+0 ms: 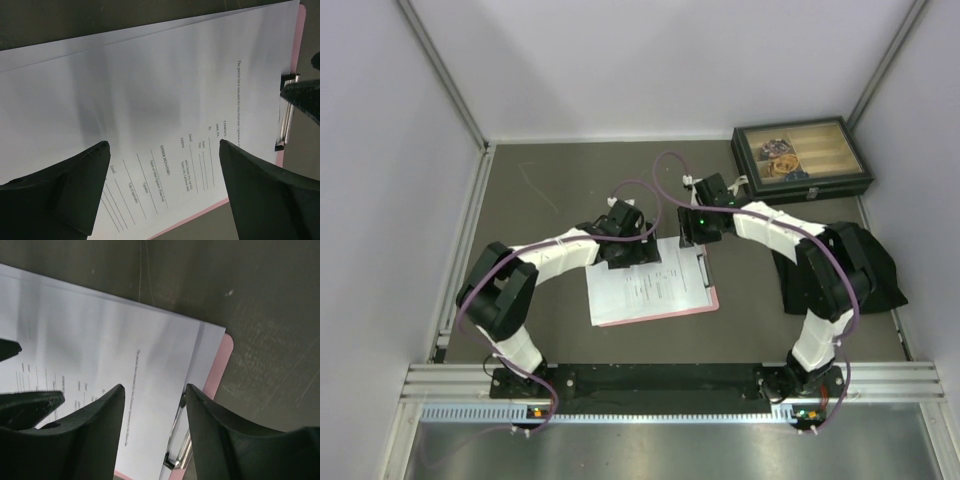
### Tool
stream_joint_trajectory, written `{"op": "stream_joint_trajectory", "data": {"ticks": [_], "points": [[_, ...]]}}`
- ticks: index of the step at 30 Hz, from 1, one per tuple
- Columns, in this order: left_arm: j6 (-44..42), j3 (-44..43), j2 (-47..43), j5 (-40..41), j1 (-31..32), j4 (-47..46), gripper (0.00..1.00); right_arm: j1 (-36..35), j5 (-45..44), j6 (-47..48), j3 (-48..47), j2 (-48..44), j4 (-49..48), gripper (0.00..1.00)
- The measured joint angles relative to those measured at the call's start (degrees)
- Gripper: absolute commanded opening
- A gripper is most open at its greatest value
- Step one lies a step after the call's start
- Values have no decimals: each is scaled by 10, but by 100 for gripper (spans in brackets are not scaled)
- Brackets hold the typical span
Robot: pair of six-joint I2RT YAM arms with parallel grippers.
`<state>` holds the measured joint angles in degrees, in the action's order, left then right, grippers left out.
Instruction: Put the files into the folder
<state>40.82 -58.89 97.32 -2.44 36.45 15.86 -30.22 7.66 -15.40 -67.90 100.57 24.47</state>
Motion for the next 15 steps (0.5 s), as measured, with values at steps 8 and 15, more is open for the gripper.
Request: {"op": "stream_joint_trajectory", "data": {"ticks": [8,15], "points": [[-7,8,-45,9,0,24,96,4,12,4,-36,62,-7,49],[-9,8,-55,9,0,24,96,4,14,8,-36,69,-8,51]]}}
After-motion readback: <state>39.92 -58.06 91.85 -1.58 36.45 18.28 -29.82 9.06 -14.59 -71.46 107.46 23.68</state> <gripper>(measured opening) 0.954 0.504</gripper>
